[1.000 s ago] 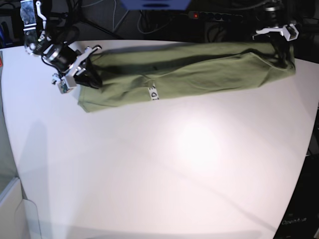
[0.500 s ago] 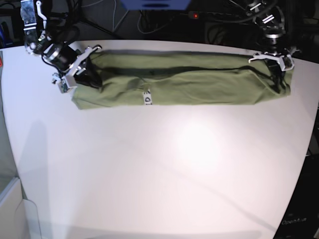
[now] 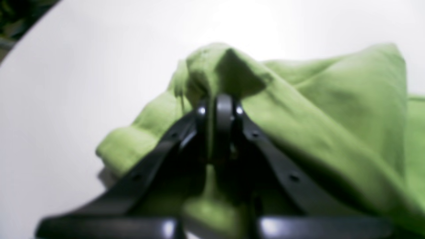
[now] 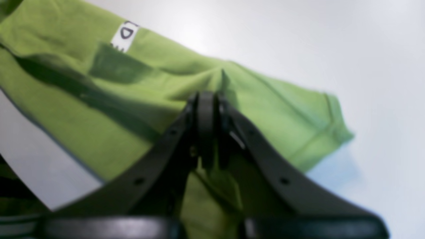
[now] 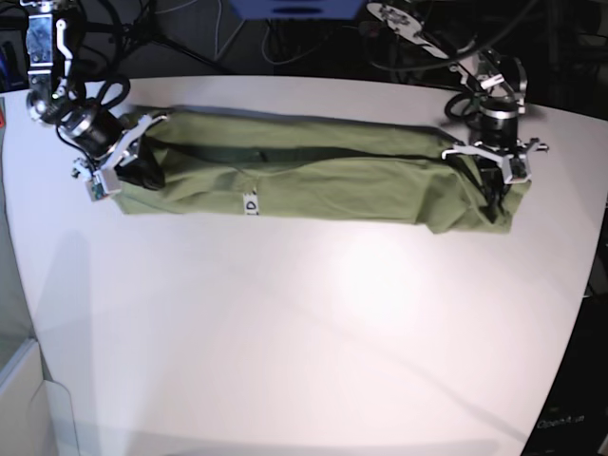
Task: Fold the T-shirt properly
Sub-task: 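Drag the strip ends with both grippers to flatten the long strip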
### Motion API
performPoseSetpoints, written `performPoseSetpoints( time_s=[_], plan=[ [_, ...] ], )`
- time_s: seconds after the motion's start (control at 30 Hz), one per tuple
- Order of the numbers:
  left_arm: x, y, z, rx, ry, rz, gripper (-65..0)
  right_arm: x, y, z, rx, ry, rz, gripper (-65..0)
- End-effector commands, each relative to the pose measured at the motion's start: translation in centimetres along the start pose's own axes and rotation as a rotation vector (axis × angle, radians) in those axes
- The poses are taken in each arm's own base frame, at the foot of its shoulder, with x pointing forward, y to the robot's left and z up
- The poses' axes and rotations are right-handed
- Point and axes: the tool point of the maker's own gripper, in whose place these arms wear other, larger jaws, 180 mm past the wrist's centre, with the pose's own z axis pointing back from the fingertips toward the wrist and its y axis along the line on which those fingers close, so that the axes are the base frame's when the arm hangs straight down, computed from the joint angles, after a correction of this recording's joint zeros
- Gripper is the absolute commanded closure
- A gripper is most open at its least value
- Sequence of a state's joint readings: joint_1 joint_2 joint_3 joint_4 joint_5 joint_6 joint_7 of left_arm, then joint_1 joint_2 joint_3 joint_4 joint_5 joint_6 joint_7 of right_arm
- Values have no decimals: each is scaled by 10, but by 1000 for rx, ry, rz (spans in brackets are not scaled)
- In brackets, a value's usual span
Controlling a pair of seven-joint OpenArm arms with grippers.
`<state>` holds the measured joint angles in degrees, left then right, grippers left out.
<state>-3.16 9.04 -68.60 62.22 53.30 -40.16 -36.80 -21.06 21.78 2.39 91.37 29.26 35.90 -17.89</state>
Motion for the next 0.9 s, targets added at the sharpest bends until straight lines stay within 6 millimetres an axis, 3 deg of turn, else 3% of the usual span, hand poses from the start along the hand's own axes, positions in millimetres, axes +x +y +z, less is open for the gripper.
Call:
performPoseSetpoints(
  time_s=[0.0, 0.07, 0.3, 0.63, 0.87],
  plan=[
    [-6, -1, 0, -3, 33, -8, -22, 8, -6, 2, -6, -20, 8, -4],
    [-5, 1, 1, 0, 31, -16, -22, 16, -10, 0, -12, -34, 18, -4],
    [-10, 5, 8, 6, 43, -21, -22, 5, -21, -4, -28, -10, -9, -4],
    [-17, 6, 16, 8, 63, -24, -20, 8, -45, -6, -60, 4, -1, -3],
    [1, 20, 18, 35, 31, -81, -20, 4, -48, -7, -64, 10, -11, -3]
  ],
)
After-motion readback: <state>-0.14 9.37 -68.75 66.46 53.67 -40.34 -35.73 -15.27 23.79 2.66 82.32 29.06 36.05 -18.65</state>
